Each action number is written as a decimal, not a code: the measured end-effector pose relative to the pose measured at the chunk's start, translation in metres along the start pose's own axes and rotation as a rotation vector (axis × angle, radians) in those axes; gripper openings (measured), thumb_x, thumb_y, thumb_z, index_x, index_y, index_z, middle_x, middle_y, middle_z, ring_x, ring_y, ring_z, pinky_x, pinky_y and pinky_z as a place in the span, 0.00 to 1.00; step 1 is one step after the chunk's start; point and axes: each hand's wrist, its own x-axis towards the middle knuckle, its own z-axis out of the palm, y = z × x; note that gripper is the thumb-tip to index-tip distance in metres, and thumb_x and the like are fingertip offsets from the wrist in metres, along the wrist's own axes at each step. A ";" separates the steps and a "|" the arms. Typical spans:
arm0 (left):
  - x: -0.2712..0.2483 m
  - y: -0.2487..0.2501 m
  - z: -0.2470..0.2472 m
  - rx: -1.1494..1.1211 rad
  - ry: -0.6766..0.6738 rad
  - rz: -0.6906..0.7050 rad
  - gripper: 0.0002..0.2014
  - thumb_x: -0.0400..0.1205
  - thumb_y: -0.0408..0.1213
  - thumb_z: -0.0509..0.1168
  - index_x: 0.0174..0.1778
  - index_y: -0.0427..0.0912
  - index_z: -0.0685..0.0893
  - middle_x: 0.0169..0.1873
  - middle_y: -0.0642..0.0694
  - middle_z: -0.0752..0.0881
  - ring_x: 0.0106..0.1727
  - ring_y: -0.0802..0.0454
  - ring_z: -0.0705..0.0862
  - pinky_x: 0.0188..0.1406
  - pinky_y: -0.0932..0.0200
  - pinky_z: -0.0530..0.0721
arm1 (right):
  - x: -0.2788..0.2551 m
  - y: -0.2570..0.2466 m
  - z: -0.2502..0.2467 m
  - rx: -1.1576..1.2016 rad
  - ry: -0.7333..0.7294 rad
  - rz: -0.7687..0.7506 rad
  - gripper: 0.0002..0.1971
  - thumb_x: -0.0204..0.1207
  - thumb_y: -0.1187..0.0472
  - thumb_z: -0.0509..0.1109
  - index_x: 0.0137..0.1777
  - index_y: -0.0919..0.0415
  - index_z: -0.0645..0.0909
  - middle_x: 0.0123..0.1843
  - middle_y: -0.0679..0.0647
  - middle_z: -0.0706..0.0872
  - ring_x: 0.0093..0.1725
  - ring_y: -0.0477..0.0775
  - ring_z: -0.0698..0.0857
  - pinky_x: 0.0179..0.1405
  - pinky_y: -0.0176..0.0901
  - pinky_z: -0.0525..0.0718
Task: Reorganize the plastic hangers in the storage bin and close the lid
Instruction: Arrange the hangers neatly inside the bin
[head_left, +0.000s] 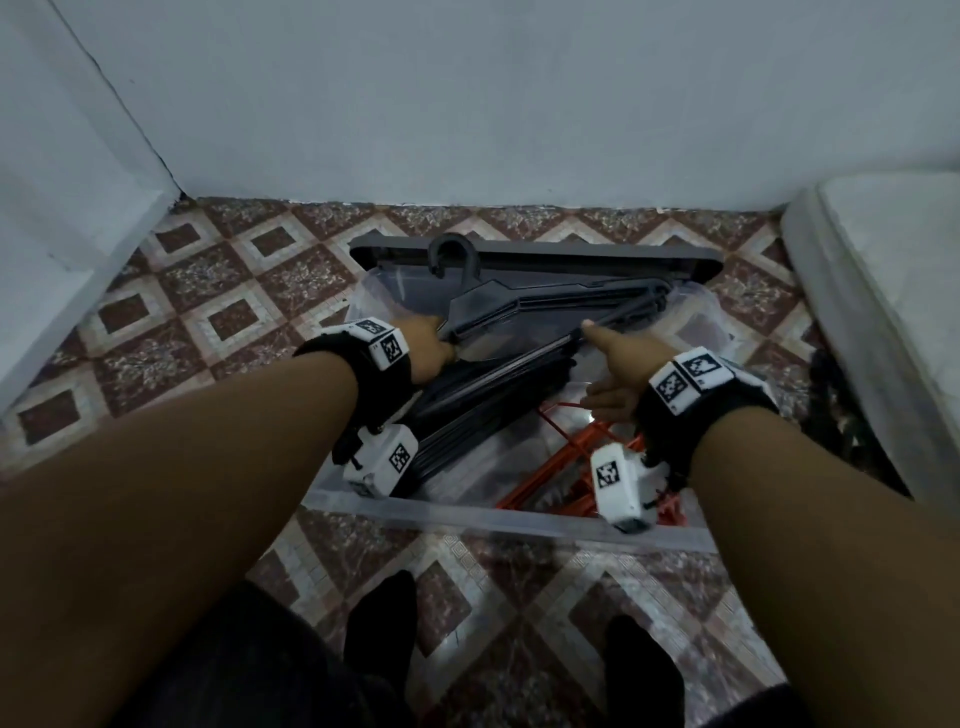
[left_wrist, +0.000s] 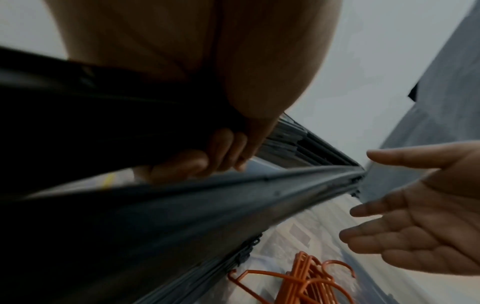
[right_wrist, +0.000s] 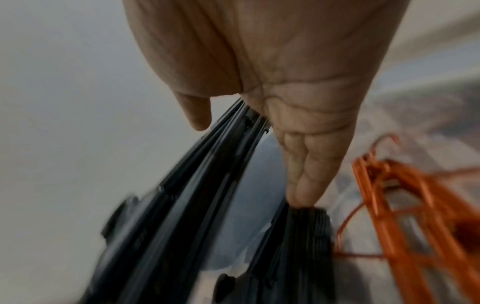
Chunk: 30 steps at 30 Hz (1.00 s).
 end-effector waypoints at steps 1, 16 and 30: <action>0.006 -0.005 0.006 -0.076 -0.044 -0.037 0.13 0.84 0.44 0.64 0.57 0.39 0.81 0.42 0.33 0.87 0.37 0.37 0.85 0.37 0.47 0.84 | 0.011 0.001 0.005 0.113 -0.008 0.017 0.28 0.73 0.35 0.71 0.61 0.56 0.76 0.63 0.68 0.84 0.53 0.72 0.88 0.44 0.60 0.90; 0.087 -0.061 0.074 0.004 -0.189 -0.141 0.19 0.82 0.51 0.65 0.53 0.37 0.86 0.46 0.33 0.89 0.40 0.39 0.85 0.44 0.49 0.84 | 0.134 0.038 0.064 0.435 0.035 0.127 0.13 0.72 0.48 0.73 0.44 0.59 0.84 0.26 0.55 0.89 0.25 0.58 0.89 0.25 0.47 0.86; 0.050 -0.024 0.036 -0.486 -0.172 -0.053 0.11 0.88 0.39 0.61 0.43 0.35 0.75 0.22 0.44 0.83 0.18 0.53 0.80 0.19 0.62 0.80 | 0.062 0.016 0.060 0.606 -0.330 -0.185 0.06 0.80 0.56 0.69 0.42 0.55 0.80 0.41 0.51 0.87 0.43 0.49 0.90 0.40 0.39 0.88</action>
